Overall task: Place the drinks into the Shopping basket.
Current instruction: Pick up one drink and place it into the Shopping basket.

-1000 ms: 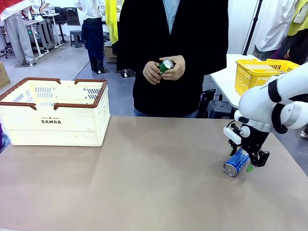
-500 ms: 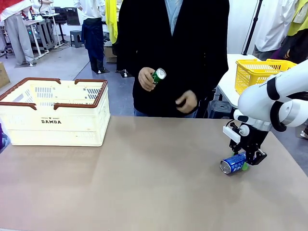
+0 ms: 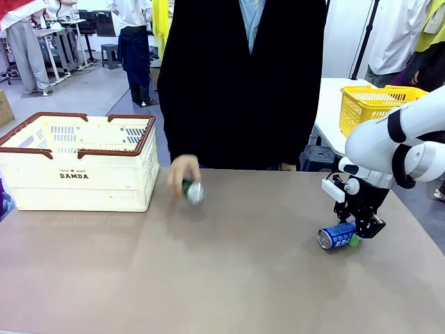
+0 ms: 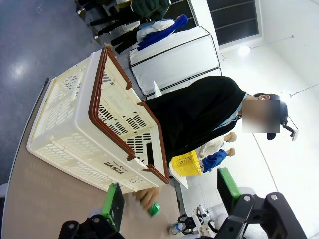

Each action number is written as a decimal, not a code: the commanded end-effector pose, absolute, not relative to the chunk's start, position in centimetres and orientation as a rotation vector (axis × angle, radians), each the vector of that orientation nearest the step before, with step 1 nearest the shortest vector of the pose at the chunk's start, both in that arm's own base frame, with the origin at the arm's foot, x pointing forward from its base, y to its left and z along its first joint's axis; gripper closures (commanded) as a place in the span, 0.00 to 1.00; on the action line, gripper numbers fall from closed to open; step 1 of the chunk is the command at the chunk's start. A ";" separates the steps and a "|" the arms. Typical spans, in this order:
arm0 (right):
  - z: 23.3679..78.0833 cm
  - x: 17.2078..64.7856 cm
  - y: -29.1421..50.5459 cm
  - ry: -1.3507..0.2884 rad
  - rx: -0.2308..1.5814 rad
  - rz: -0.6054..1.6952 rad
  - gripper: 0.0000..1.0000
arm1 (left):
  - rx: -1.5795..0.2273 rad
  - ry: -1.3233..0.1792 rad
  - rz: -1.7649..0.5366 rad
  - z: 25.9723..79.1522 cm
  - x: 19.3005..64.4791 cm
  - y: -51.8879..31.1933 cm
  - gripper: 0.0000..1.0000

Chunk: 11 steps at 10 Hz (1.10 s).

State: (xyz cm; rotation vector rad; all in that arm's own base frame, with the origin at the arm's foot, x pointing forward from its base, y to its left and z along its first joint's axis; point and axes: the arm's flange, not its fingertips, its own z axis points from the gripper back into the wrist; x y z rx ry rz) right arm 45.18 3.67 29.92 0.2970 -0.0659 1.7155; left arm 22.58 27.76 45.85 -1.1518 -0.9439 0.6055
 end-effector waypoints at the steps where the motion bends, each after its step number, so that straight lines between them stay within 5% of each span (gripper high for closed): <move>1: 36.2 43.3 5.7 -0.176 0.354 1.481 1.00 | -1.159 -0.938 0.600 45.9 22.4 27.9 0.00; 5: 41.1 37.8 11.1 -0.427 0.287 0.901 1.00 | -1.159 -0.938 0.600 45.9 22.4 27.9 0.00; 7: 41.7 38.9 7.9 -0.312 0.410 1.055 1.00 | -1.159 -0.938 0.600 45.9 22.4 27.9 0.00; 11: 41.3 39.8 14.7 -0.285 0.598 0.790 1.00 | -1.159 -0.938 0.600 45.9 22.4 27.9 0.00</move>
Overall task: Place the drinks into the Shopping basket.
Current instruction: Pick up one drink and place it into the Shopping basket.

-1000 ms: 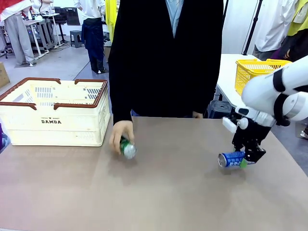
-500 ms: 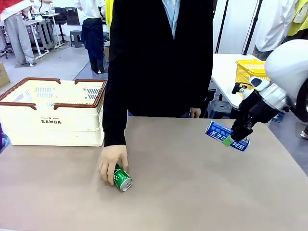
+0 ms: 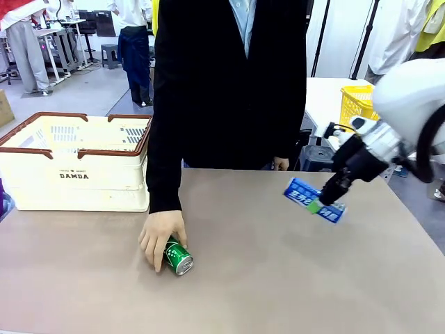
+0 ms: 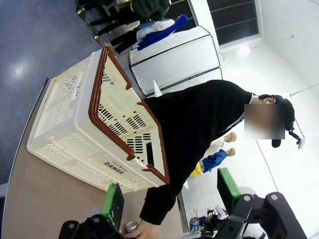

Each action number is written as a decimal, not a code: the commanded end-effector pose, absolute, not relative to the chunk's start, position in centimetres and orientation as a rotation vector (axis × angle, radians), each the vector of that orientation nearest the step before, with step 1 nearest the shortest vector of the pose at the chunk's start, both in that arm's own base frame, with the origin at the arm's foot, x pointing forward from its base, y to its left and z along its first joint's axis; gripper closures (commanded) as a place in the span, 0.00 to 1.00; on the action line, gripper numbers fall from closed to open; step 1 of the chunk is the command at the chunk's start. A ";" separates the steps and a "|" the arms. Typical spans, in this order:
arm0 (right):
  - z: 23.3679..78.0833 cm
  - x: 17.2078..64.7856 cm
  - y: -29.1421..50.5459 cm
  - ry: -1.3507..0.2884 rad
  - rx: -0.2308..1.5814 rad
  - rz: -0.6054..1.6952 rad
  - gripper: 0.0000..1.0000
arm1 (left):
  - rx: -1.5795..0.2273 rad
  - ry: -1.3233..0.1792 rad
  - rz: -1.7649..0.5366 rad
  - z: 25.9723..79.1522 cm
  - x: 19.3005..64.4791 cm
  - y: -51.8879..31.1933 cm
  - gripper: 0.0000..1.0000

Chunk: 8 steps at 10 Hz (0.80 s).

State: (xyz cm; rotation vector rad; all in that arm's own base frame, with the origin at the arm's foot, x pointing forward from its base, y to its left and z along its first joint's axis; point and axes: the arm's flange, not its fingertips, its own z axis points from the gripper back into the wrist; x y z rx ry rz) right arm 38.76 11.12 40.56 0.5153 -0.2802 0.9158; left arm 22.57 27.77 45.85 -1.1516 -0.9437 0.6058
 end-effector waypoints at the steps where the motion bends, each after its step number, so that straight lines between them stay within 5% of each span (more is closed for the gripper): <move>1: 40.5 40.8 19.2 -0.223 0.614 0.681 1.00 | -1.159 -0.938 0.600 45.9 22.4 27.9 0.00; 3: 40.0 42.0 21.6 -0.234 0.570 0.494 1.00 | -1.159 -0.938 0.600 45.9 22.4 27.9 0.00; 8: 42.3 36.8 6.4 -0.315 0.633 0.213 1.00 | -1.159 -0.938 0.600 45.9 22.4 27.9 0.00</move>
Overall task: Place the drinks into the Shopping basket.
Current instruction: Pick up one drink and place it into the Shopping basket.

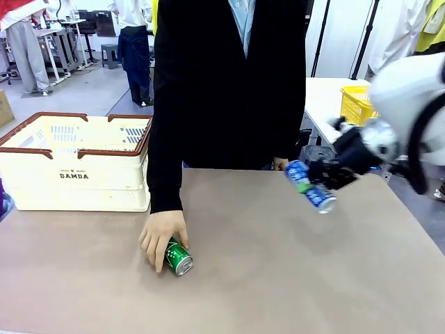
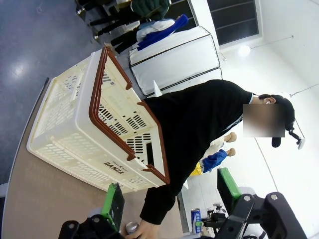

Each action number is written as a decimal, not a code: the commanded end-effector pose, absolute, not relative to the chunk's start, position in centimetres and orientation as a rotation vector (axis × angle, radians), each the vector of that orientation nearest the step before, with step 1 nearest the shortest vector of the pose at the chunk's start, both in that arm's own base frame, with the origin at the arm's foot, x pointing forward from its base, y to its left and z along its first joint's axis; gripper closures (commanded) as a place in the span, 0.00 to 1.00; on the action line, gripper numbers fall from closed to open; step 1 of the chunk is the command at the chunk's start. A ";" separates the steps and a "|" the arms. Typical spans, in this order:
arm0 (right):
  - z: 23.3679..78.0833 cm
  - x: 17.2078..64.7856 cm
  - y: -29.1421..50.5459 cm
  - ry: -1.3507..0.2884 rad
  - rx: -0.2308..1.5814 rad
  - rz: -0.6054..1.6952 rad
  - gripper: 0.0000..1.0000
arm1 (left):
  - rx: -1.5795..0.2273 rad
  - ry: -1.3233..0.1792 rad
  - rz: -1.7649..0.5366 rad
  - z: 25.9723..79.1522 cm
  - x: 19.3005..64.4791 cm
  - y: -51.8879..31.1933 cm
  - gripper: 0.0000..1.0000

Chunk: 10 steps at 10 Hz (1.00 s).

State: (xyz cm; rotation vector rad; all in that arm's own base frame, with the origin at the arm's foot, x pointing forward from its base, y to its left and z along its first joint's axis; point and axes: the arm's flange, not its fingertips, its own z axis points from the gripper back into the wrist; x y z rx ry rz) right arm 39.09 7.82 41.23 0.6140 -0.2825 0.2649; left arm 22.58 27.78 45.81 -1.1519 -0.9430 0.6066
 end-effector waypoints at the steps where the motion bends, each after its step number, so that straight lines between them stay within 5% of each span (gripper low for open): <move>1: 42.2 36.0 5.0 -0.346 0.652 0.163 1.00 | -1.159 -0.938 0.600 45.9 22.4 27.9 0.00; 6: 41.5 37.4 5.8 -0.333 0.639 0.117 1.00 | -1.159 -0.938 0.600 45.9 22.4 27.9 0.00; 10: 38.7 41.7 18.2 -0.295 0.511 0.339 1.00 | -1.159 -0.938 0.600 45.9 22.4 27.9 0.00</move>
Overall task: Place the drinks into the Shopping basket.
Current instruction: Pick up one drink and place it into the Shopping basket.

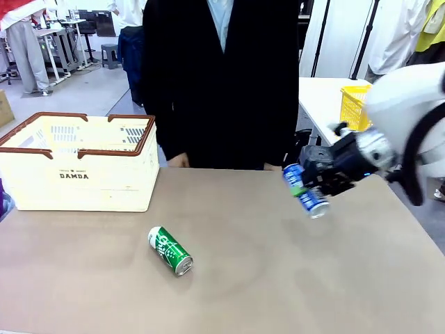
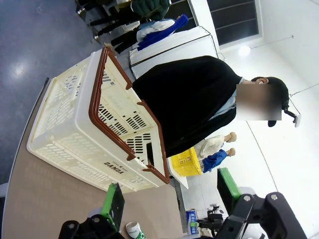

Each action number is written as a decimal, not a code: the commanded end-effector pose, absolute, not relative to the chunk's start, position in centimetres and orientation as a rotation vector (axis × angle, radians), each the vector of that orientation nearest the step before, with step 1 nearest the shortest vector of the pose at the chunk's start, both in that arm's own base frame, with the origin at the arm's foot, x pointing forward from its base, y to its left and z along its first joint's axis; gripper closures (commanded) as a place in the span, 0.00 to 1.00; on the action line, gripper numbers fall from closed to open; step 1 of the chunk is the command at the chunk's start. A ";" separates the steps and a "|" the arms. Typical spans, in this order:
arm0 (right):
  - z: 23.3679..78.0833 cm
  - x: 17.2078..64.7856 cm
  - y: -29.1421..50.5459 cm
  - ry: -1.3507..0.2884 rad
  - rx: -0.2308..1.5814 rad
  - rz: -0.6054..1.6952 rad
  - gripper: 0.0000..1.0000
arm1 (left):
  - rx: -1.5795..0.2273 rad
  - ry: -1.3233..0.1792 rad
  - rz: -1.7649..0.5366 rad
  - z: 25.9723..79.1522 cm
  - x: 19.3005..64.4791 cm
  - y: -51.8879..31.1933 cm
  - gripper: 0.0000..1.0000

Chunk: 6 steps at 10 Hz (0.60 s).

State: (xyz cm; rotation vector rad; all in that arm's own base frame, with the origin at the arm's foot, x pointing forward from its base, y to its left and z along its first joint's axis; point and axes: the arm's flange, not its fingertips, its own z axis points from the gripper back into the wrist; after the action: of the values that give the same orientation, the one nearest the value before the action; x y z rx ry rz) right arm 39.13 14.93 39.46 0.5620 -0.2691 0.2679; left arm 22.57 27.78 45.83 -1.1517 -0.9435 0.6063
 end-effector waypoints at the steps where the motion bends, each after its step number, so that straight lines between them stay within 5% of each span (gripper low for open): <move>1: 37.2 42.6 21.7 -0.252 0.547 0.330 1.00 | -1.159 -0.938 0.600 45.9 22.4 27.9 0.00; 6: 31.9 43.7 31.0 -0.285 0.285 0.044 1.00 | -1.159 -0.938 0.600 45.9 22.4 27.9 0.00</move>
State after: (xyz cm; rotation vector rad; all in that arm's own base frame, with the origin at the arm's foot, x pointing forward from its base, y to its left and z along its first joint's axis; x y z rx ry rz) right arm 43.27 28.57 30.51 0.3889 -0.3221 0.0812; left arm 22.56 27.79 45.84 -1.1516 -0.9436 0.6064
